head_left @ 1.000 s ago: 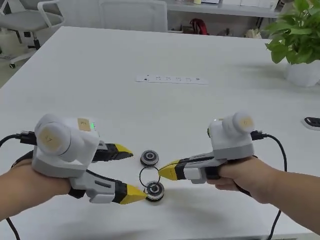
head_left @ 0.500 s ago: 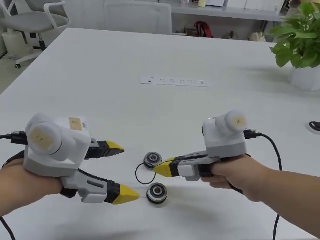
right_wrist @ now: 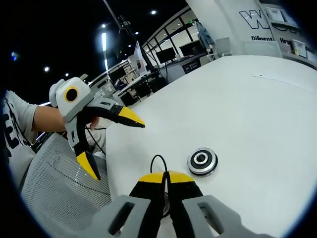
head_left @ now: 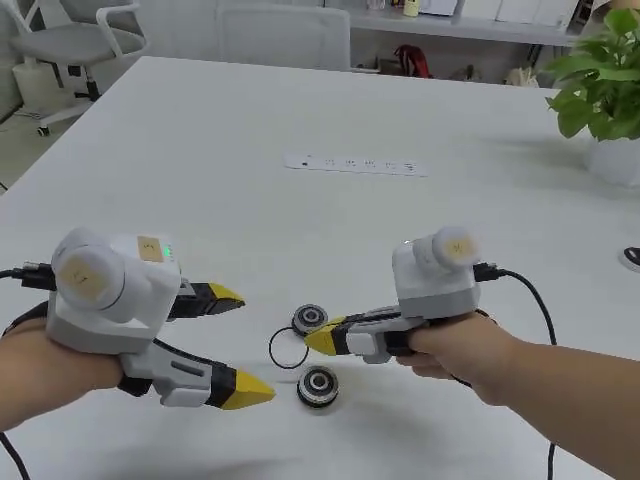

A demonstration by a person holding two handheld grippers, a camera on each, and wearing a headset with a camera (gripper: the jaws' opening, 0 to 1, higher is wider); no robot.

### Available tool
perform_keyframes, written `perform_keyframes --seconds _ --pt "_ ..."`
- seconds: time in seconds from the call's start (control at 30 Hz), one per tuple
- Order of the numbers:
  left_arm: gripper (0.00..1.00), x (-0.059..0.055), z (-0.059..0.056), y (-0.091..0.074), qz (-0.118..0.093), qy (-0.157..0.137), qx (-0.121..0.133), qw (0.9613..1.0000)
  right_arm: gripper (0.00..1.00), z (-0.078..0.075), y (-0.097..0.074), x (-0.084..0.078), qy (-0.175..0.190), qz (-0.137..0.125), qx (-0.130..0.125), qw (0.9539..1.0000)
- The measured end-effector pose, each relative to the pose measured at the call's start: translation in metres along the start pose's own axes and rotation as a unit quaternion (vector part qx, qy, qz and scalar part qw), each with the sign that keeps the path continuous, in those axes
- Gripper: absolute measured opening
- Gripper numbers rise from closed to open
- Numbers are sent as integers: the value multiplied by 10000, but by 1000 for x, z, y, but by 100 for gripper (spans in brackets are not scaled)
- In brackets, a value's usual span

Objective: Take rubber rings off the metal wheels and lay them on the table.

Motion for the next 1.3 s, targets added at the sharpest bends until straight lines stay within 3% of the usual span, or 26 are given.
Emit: perform_keyframes --seconds 0.6,1.03,1.3 --pt "68 -3 1 -1 33 4 17 10000 0 -1 15 -7 -339 279 -363 9984" --pt "67 -3 1 -1 71 -4 12 10000 9 -3 11 -5 -353 171 -413 9984" --pt "67 0 0 2 70 -17 -24 10000 11 -1 0 -1 -312 29 -315 9990"
Point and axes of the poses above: the centre of the closed fingertips' face, and the gripper's own axes: y roughly forward along the fingers, z roughly to its left, x roughly out of its top, the point moved 9 cm from there along -y, roughly backward along the fingers, and after that the axes turned 3 degrees about -x, right-handed, at the moved point
